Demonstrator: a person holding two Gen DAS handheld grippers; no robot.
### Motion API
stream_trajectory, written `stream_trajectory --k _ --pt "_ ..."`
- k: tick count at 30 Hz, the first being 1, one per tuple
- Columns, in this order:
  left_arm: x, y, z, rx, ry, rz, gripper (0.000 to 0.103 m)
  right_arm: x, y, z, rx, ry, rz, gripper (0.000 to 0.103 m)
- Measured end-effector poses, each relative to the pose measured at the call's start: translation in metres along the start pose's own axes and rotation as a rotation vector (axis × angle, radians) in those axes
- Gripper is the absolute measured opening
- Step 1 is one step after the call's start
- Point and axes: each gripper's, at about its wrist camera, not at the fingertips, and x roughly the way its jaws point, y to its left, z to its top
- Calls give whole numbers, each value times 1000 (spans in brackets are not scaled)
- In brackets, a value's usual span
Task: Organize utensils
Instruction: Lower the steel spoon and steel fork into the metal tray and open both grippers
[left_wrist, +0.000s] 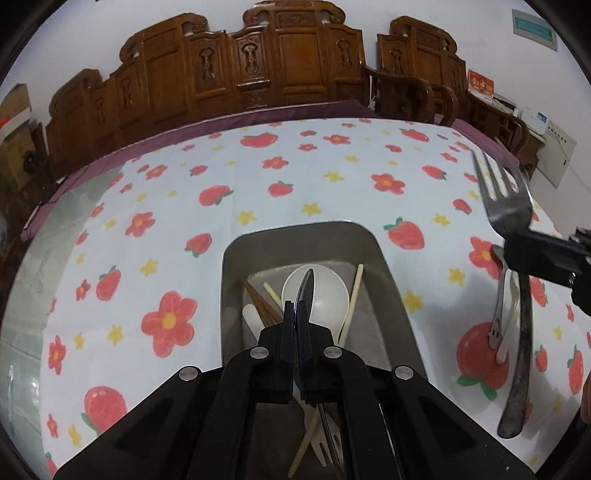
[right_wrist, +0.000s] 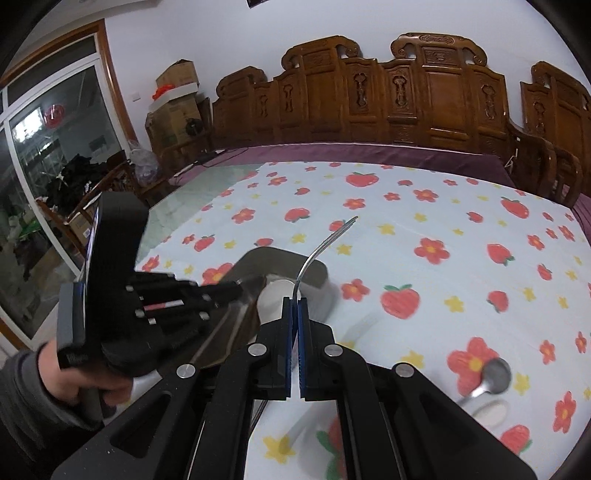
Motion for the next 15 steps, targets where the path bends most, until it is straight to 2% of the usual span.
stream_trajectory --k 9,15 --pt "-16 20 -1 -68 -34 -27 1 31 18 9 -4 17 18 4" --pt "-34 37 -1 -102 -72 -17 8 55 31 9 -3 53 44 4"
